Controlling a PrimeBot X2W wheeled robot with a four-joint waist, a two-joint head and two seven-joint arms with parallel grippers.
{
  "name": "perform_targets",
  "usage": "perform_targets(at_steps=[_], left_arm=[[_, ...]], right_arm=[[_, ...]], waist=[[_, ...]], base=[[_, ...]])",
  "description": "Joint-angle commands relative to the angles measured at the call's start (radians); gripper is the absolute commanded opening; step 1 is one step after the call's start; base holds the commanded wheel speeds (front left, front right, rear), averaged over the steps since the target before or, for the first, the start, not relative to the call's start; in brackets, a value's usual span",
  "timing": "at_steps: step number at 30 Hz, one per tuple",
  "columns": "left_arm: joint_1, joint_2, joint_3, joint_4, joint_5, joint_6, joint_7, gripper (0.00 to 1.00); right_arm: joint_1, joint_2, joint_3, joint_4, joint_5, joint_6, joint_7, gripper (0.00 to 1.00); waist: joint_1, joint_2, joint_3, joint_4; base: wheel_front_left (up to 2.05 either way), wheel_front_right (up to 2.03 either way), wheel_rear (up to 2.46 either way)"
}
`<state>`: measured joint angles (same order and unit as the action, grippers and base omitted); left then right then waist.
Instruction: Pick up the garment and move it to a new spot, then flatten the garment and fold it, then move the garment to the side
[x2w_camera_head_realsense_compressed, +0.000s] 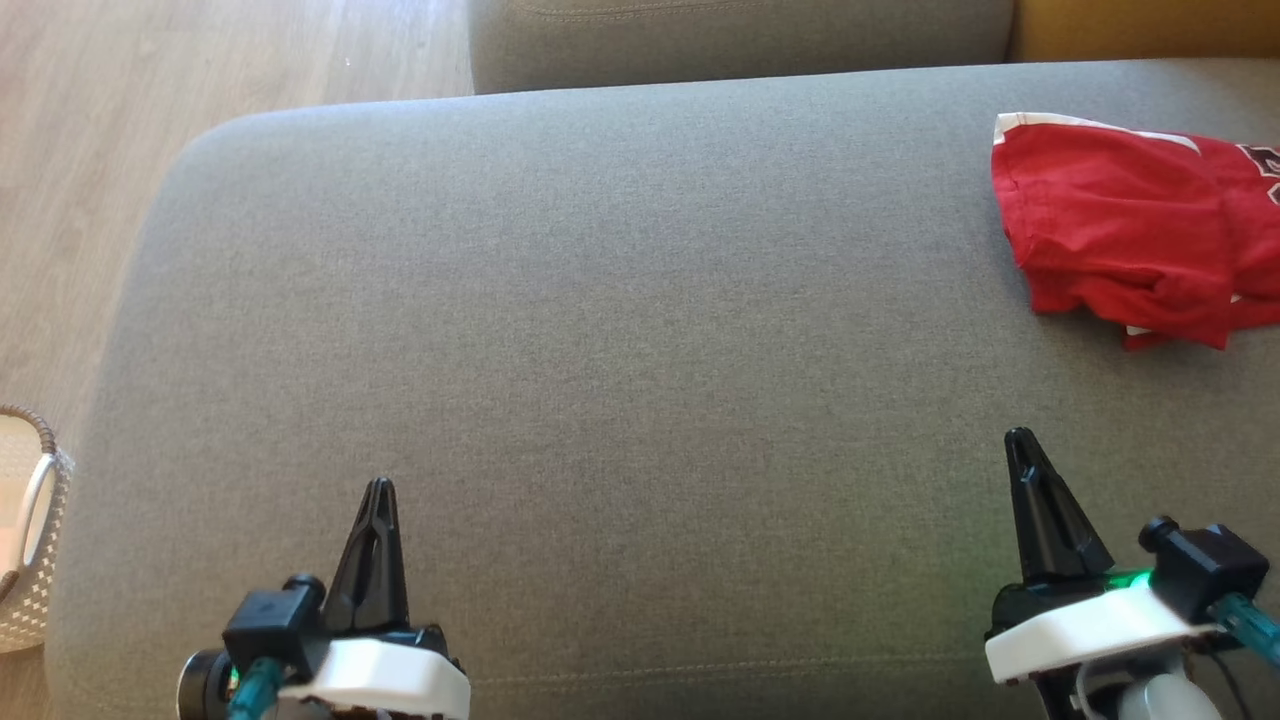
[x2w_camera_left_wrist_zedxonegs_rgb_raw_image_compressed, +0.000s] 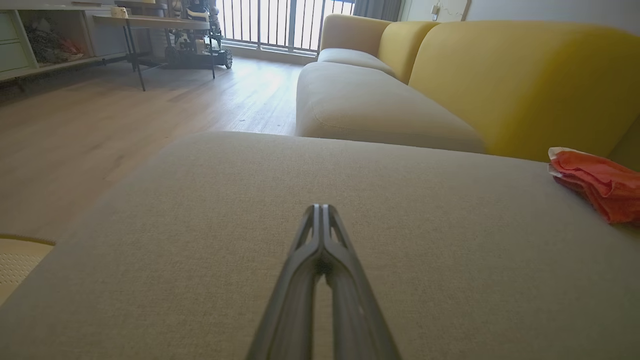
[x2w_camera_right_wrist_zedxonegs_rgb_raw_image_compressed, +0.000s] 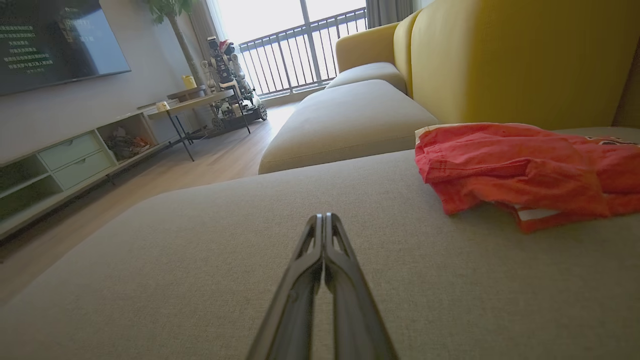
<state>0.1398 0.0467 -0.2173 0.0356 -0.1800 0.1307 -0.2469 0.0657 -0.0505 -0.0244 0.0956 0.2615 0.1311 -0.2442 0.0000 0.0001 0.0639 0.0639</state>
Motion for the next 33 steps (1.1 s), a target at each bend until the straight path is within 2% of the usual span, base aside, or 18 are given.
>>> perform_targets(at_steps=[1,33], left_arm=[[-0.030,0.005,0.008,-0.032,-0.030,-0.006,0.002,0.00],[-0.091,0.026,0.062,0.042,-0.420,-0.076,0.073,0.00]], right_arm=[[-0.029,-0.004,0.000,-0.031,0.032,0.000,0.005,0.00],[-0.067,-0.022,0.002,0.017,0.397,0.000,0.076,0.00]], waist=[[0.0000,-0.0001,-0.001,-0.001],[0.0000,-0.0001,-0.017,-0.017]], base=[[0.00,0.00,0.00],[0.00,0.00,0.00]])
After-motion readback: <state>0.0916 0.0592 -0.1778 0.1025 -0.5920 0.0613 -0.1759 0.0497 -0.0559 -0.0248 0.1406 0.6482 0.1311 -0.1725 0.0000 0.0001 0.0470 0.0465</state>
